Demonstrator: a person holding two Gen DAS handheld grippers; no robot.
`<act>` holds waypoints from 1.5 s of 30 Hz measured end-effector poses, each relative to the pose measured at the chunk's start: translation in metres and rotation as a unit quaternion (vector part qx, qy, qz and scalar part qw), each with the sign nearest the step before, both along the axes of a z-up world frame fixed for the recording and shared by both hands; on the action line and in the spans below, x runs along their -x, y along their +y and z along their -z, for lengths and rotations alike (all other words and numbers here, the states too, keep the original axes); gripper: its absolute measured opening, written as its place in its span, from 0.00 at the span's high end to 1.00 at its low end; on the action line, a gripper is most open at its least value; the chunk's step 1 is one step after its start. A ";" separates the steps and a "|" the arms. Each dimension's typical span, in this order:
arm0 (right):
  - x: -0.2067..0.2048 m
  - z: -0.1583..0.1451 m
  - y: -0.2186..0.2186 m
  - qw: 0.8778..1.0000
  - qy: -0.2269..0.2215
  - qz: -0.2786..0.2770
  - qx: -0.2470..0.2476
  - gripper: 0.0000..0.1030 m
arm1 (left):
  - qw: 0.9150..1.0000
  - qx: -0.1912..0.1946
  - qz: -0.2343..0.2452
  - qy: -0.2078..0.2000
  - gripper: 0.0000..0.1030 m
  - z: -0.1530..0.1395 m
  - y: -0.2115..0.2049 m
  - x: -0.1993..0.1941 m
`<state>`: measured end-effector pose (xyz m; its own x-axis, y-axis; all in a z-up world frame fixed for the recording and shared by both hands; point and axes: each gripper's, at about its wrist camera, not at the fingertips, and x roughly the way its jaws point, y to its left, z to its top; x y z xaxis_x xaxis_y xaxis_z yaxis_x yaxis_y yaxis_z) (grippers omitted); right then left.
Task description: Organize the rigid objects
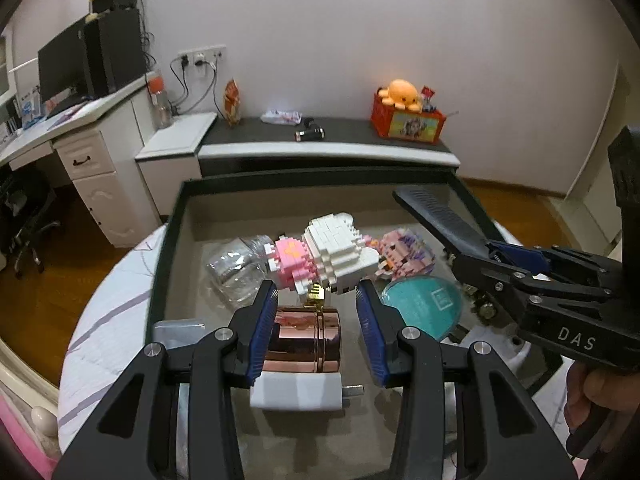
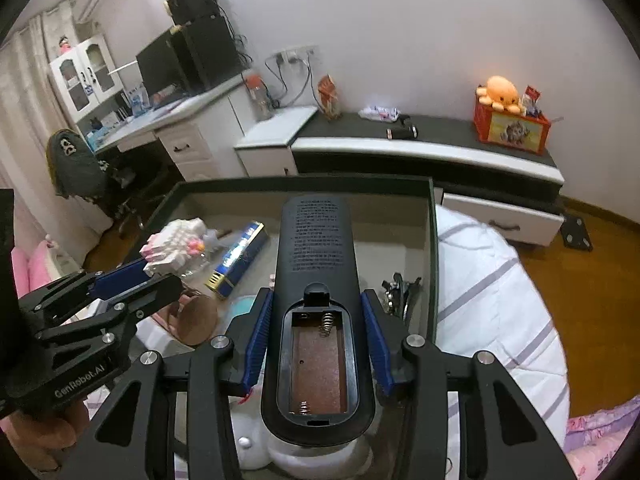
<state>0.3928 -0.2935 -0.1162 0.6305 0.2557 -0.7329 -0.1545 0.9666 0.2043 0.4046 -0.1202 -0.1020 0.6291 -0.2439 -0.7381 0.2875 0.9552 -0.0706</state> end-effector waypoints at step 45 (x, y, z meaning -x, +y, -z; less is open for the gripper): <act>0.344 -0.118 0.034 0.978 -0.176 0.107 0.022 0.00 | 0.983 0.014 -0.086 -0.161 0.00 -0.121 0.075 0.336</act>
